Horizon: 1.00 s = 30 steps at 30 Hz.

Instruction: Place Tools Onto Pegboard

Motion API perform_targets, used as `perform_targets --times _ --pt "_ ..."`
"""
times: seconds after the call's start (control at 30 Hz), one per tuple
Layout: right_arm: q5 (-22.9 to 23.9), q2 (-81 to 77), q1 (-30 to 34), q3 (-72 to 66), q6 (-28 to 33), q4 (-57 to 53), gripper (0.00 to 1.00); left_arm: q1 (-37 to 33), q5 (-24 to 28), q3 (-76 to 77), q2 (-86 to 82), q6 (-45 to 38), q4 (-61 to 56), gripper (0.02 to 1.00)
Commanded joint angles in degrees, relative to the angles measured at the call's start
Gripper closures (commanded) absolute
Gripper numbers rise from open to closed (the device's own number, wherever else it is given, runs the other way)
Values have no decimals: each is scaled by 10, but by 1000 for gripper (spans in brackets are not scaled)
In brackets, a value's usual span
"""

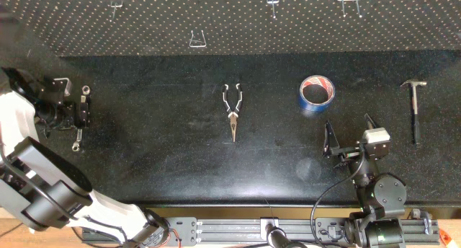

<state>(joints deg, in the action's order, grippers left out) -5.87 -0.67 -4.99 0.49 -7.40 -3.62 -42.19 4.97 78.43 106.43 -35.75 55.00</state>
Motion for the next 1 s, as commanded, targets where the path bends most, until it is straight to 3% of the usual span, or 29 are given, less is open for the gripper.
perform_targets --times 0.03,0.43,1.0 --pt "5 6 -3 -3 6 -2 58 0 1 34 38 26 -8 23" --pt "5 6 -3 -3 6 -2 58 50 -2 45 87 32 -25 20" --pt "5 6 -3 -3 6 -2 58 51 -17 45 94 53 -36 25"
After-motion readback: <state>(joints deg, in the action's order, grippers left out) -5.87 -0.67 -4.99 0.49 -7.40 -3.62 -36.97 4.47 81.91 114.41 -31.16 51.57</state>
